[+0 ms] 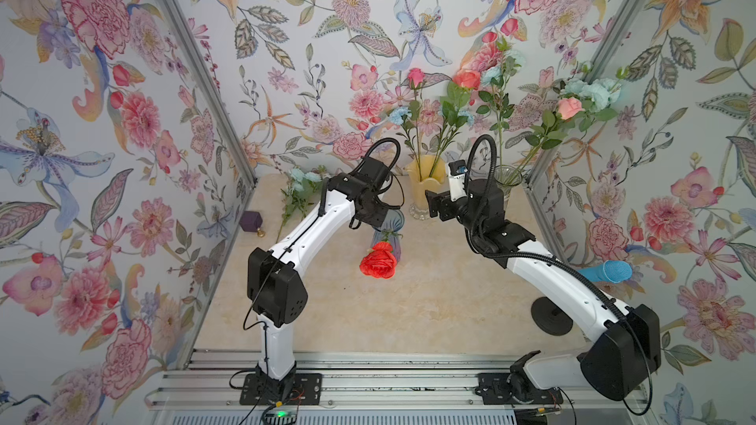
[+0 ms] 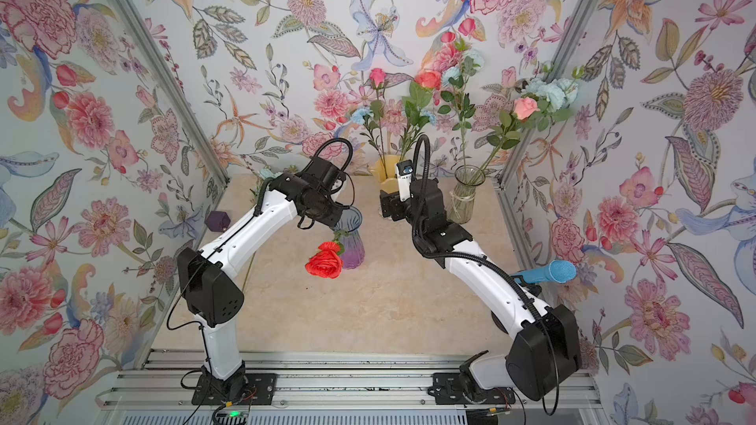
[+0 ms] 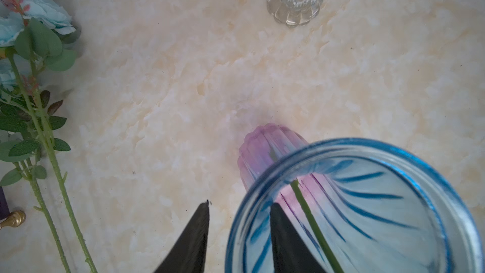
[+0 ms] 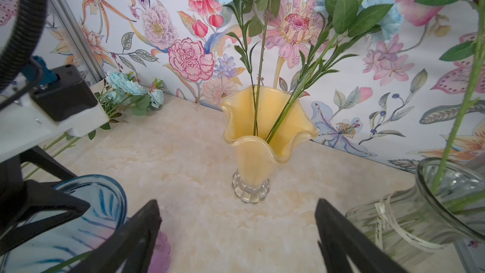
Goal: Pick out blue flowers from the vase
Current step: Move the vase to the center of the board.
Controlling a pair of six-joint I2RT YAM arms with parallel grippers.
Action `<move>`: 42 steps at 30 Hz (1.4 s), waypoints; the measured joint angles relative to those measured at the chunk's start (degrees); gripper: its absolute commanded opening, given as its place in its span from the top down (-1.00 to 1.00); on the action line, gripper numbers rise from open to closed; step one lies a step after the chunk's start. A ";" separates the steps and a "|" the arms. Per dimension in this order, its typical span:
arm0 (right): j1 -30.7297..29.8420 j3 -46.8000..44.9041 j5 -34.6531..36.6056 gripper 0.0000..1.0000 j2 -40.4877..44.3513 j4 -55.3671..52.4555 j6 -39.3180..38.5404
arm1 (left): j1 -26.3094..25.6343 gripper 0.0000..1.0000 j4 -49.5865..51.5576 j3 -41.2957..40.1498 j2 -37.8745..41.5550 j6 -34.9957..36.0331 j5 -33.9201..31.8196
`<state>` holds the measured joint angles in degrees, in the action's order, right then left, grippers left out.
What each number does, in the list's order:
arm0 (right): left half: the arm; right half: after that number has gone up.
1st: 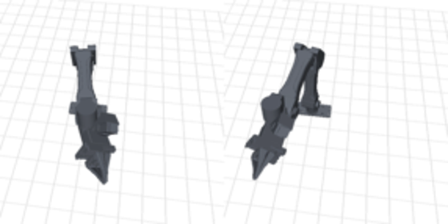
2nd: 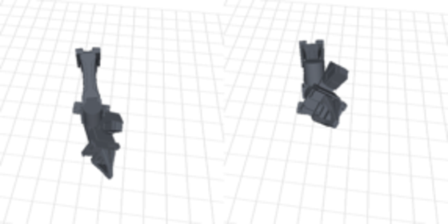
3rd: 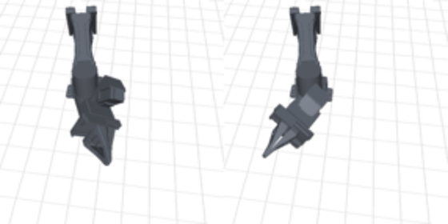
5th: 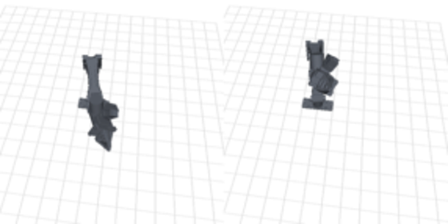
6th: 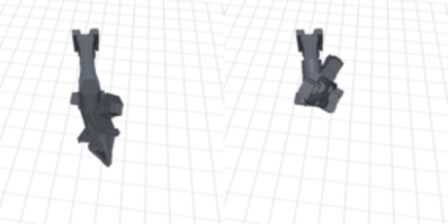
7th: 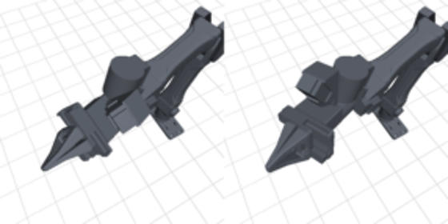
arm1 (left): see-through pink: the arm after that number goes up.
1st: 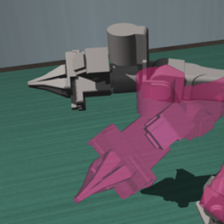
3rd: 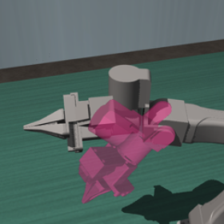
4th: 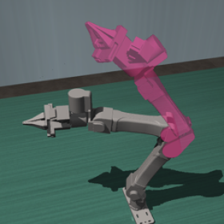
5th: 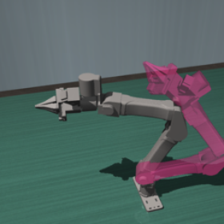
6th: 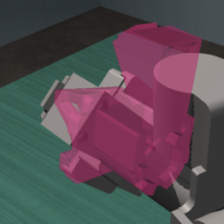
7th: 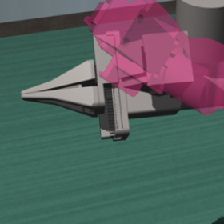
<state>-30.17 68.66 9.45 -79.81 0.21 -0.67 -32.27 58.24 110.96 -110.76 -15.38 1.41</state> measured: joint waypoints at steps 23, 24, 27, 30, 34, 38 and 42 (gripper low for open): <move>0.00 0.00 -0.04 -0.87 0.00 0.00 0.02 | 11.93 1.00 1.42 7.23 -3.74 2.64 5.84; 0.00 0.00 -0.04 -0.87 0.00 0.00 0.02 | 13.92 1.00 1.44 8.11 -4.42 3.04 5.97; 0.02 -0.02 -0.11 -0.88 0.00 0.00 0.02 | 18.64 1.00 0.46 9.20 -5.62 3.67 7.02; 0.07 -0.07 -0.22 -0.87 0.00 0.00 0.02 | 22.58 1.00 -0.55 9.22 -6.08 4.13 7.63; 0.07 -0.11 -0.50 -0.87 0.00 0.00 0.02 | 27.02 1.00 -1.95 9.27 -7.23 4.28 9.97; 0.07 -0.11 -0.72 -0.88 0.00 0.00 0.02 | 29.03 1.00 -2.08 12.26 -9.70 4.28 13.55; 0.28 -0.11 -1.07 -0.88 0.00 0.00 0.02 | 29.09 1.00 -3.87 11.87 -10.23 4.15 18.05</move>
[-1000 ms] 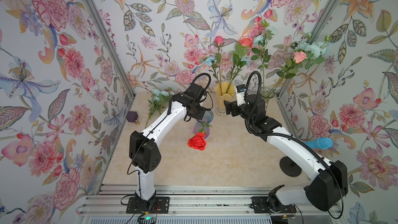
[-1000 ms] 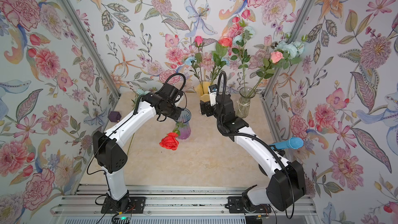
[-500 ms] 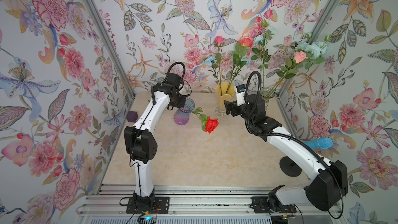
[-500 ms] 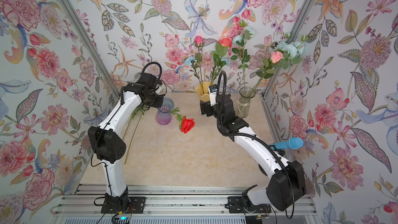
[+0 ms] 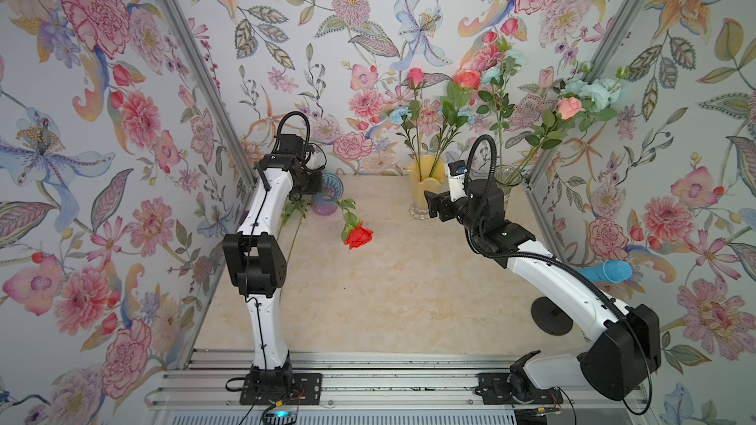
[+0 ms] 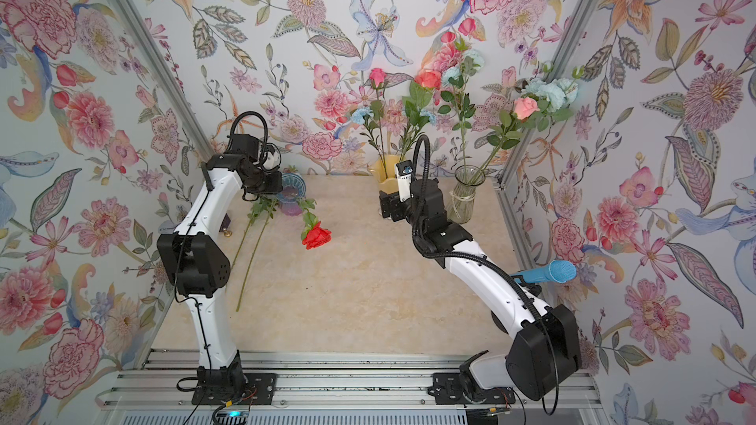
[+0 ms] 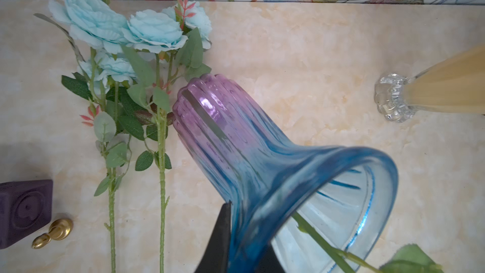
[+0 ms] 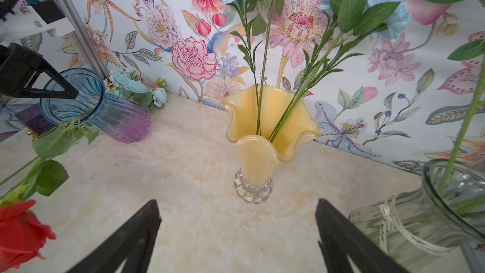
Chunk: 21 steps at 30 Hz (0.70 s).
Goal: Pick out blue flowers from the vase
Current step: Move the vase to the center of the board.
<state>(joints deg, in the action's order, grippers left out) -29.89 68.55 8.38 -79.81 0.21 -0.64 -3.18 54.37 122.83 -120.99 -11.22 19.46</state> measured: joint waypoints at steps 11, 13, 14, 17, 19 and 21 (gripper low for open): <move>0.15 -0.04 -0.50 -0.91 0.24 -0.04 0.46 | -0.85 1.00 -1.90 -4.96 2.36 -3.96 7.50; 0.48 -0.22 -0.90 -0.92 0.98 -0.04 0.61 | -1.22 1.00 -0.70 -4.87 2.73 -4.92 6.93; 0.83 -0.44 -1.27 -0.92 1.51 0.02 0.70 | -1.38 1.00 -0.07 -4.74 2.89 -5.42 6.80; 2.29 -1.68 -2.38 -0.93 3.67 0.07 1.51 | -1.90 1.00 2.47 -3.76 3.04 -6.99 6.43; 3.39 -2.40 -3.30 -0.93 4.87 0.09 2.19 | -2.14 1.00 4.46 -2.95 3.06 -7.91 6.03; 4.33 -2.84 -4.24 -0.94 5.46 0.42 2.86 | -2.14 1.00 5.70 -2.89 3.26 -8.41 6.16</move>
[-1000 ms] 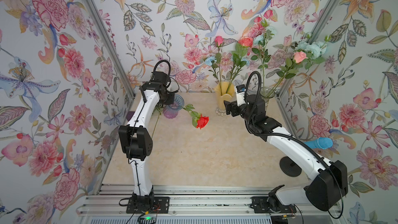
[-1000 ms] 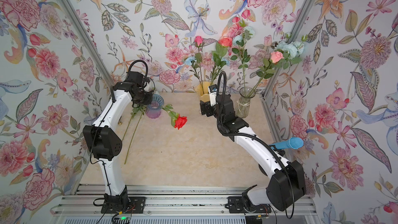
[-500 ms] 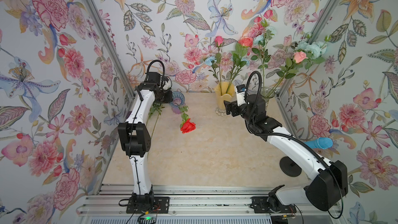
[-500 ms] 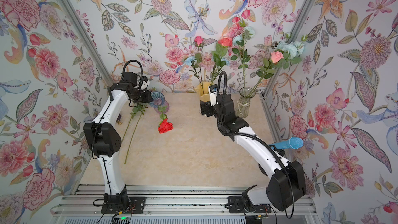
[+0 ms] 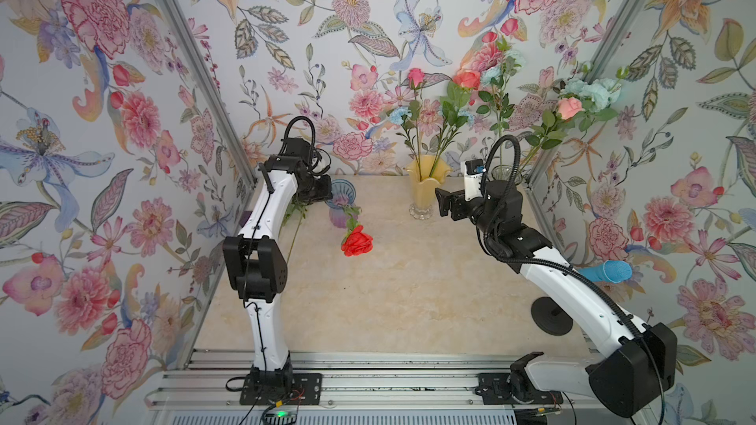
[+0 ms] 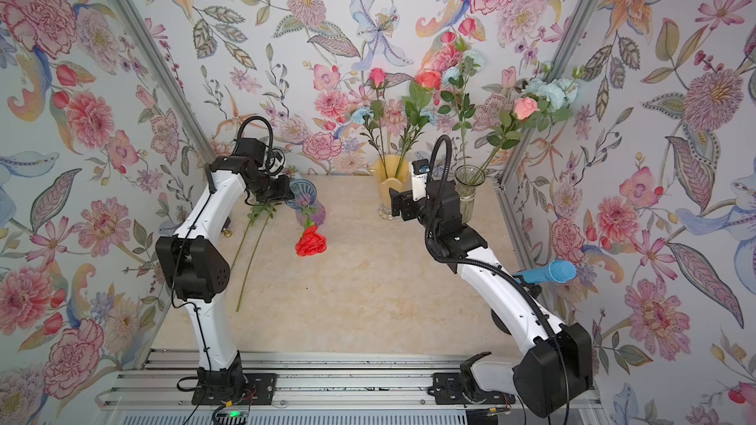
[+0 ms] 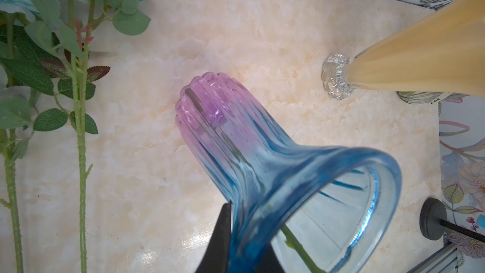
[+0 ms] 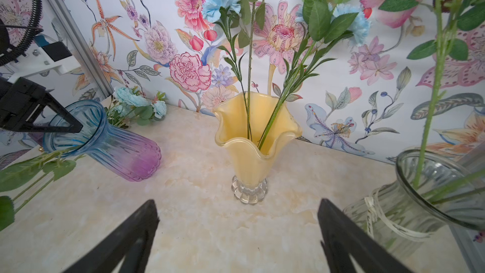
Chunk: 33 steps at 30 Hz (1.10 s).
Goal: Pick out blue flowers from the vase
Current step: Move the vase to the center of the board.
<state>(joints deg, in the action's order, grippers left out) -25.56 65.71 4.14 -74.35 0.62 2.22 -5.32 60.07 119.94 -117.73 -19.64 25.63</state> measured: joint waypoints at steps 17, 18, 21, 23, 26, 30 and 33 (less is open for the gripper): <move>6.78 -2.10 -8.26 -0.97 2.56 0.31 5.11 | 1.09 1.00 13.40 29.18 -17.18 -5.11 -1.36; 7.17 -2.10 -8.55 -0.98 2.56 0.31 5.40 | 1.29 1.00 13.25 29.18 -17.40 -5.31 -0.94; 7.85 -2.10 -9.42 -0.98 2.56 0.26 6.08 | 1.68 1.00 13.35 29.18 -17.40 -5.51 -0.74; 7.98 -2.10 -9.81 -0.98 2.56 0.28 6.47 | 1.81 1.00 13.40 29.18 -17.40 -5.53 -0.72; 7.98 -2.10 -10.47 -0.98 2.56 0.28 7.08 | 1.95 1.00 13.49 28.72 -17.14 -5.49 -0.83; 8.02 -2.10 -11.30 -0.98 2.32 0.26 7.72 | 1.70 1.00 13.64 23.85 -13.51 -5.29 -2.62; 8.31 -2.10 -12.11 -1.00 2.10 0.26 8.11 | 1.22 1.00 15.02 18.95 -9.62 -5.27 -4.66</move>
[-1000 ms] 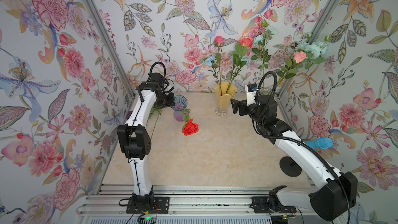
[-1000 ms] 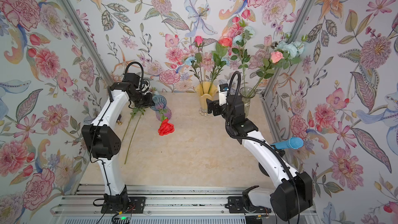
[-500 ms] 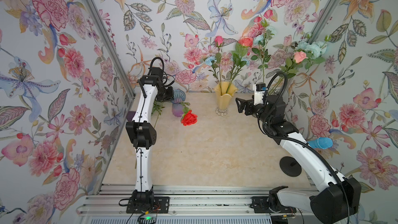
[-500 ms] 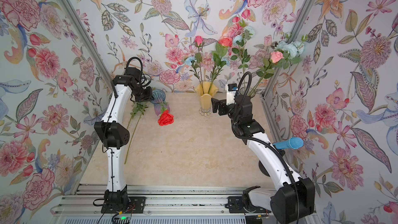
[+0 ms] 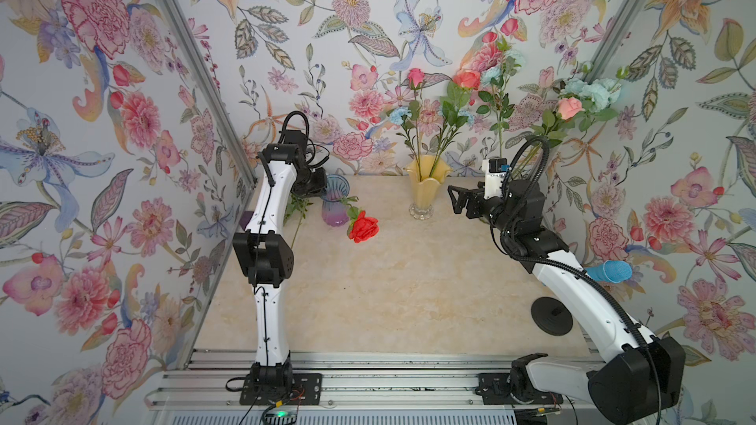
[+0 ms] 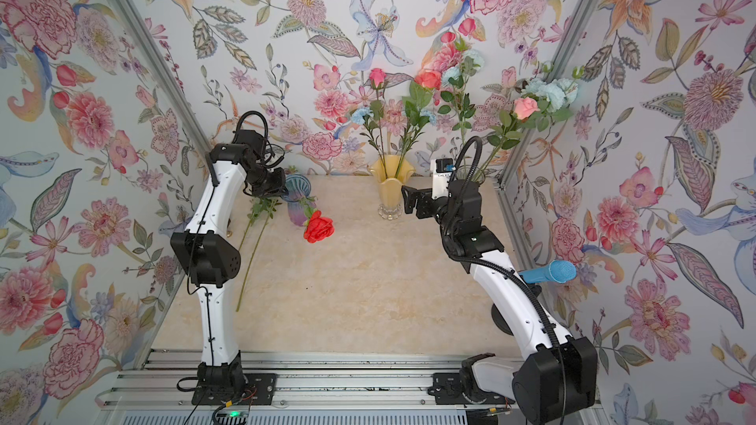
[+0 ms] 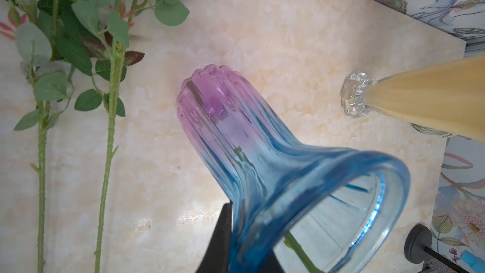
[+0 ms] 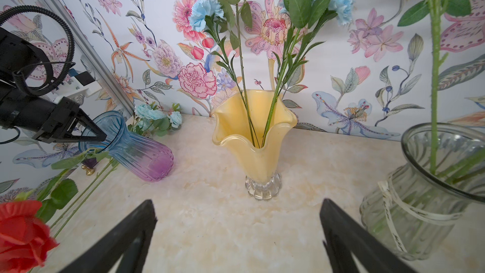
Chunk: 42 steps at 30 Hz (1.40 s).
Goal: Pick out blue flowers from the vase
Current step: Move the vase to the center of the board.
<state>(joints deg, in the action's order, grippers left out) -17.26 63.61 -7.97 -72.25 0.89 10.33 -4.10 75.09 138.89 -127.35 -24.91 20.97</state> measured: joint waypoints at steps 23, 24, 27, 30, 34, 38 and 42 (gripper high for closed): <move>6.32 -0.22 -8.35 -0.99 -0.63 -0.11 4.13 | -0.57 0.36 3.52 -16.92 12.41 -0.17 1.60; 6.43 -0.33 -8.52 -0.99 -0.63 -0.09 4.22 | -0.28 0.30 3.06 -16.20 12.09 -0.20 2.03; 6.45 -0.42 -9.05 -0.99 -0.72 -0.22 4.55 | 1.03 0.09 2.51 -14.73 11.37 0.13 2.95; 6.54 -0.42 -9.27 -0.99 -0.72 -0.20 4.74 | 2.27 0.00 2.25 -13.07 10.36 0.00 3.28; 6.54 -0.42 -9.46 -0.99 -0.72 -0.20 4.79 | 2.93 -0.11 2.21 -9.55 8.92 -0.02 3.23; 6.54 -0.42 -9.49 -0.99 -0.72 -0.20 5.14 | 2.67 -0.28 2.23 -2.58 7.58 -0.63 2.75; 6.54 -0.42 -9.62 -0.99 -0.74 -0.17 5.18 | 2.05 -0.42 1.40 8.09 6.60 -1.68 0.98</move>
<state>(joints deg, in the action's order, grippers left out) -10.72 63.20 -17.58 -72.99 0.71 15.51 -2.04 76.49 146.98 -120.75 -26.59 21.96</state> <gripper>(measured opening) 0.997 0.700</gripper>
